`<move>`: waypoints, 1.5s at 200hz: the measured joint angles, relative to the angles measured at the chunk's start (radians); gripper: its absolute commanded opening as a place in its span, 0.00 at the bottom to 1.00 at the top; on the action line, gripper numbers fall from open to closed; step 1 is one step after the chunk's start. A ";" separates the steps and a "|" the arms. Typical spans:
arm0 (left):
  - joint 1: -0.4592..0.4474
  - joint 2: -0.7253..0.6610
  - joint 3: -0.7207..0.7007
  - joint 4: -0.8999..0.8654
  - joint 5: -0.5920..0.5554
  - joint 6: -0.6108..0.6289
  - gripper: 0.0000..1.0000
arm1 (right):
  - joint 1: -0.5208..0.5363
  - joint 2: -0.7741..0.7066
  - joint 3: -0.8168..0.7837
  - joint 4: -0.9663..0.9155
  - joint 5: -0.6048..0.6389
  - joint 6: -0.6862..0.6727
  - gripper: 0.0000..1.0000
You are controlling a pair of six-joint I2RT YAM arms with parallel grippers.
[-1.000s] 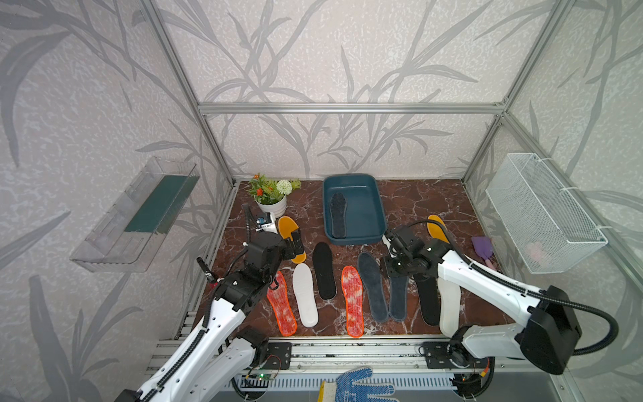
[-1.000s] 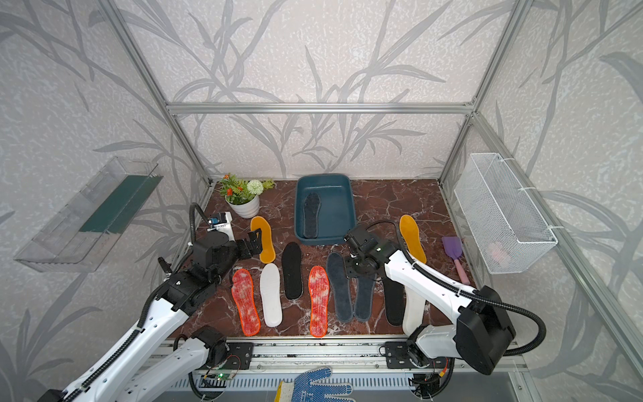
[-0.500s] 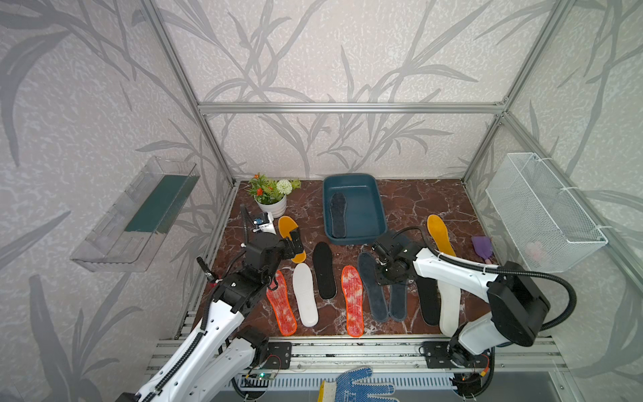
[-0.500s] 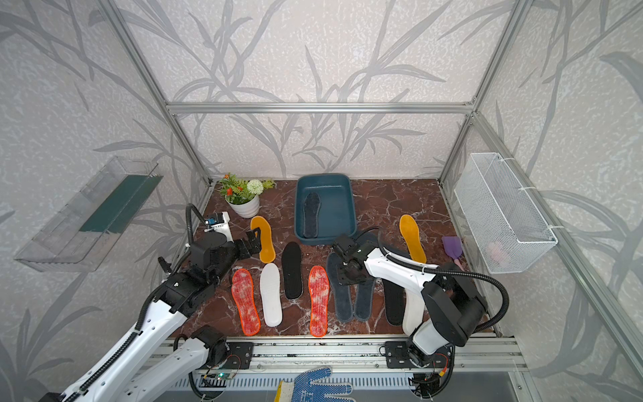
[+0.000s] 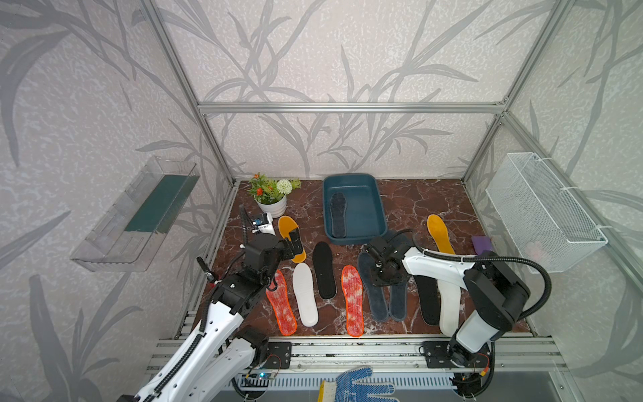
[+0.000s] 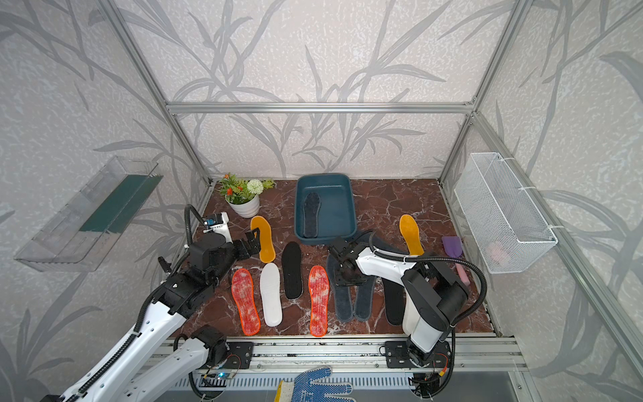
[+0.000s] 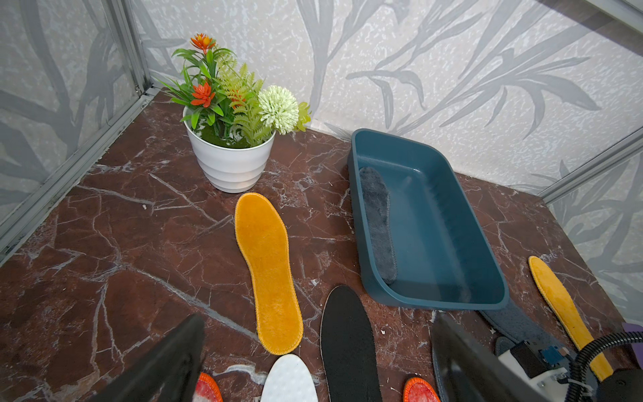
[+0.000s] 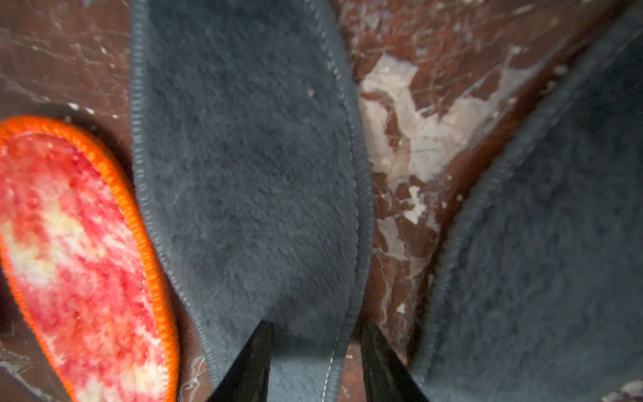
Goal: Put the insoles into the storage box
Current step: Pick up the insole from the center of the board.
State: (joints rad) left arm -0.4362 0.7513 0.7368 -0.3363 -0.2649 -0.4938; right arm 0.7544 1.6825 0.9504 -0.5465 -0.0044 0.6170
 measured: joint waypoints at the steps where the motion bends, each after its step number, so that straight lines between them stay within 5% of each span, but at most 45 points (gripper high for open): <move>1: 0.000 0.000 0.000 0.000 0.000 0.000 0.99 | 0.000 0.000 0.000 0.000 0.000 0.000 0.36; 43: 0.000 0.000 0.000 0.000 -0.002 0.000 0.99 | -0.001 0.000 -0.008 0.033 0.005 0.034 0.00; 115: 0.000 0.003 0.000 0.001 0.001 -0.005 0.99 | -0.012 -0.050 -0.047 0.047 0.034 0.048 0.00; 206: 0.000 0.091 -0.002 0.061 0.068 -0.043 0.97 | -0.040 -0.325 -0.047 -0.035 0.073 0.010 0.00; 300: 0.000 0.152 -0.143 0.348 0.448 -0.111 0.82 | -0.107 -0.575 -0.044 -0.027 0.003 -0.016 0.00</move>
State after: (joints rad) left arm -0.4362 0.9035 0.5938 0.0116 0.1829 -0.6052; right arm 0.6476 1.1072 0.9062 -0.5739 -0.0010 0.6014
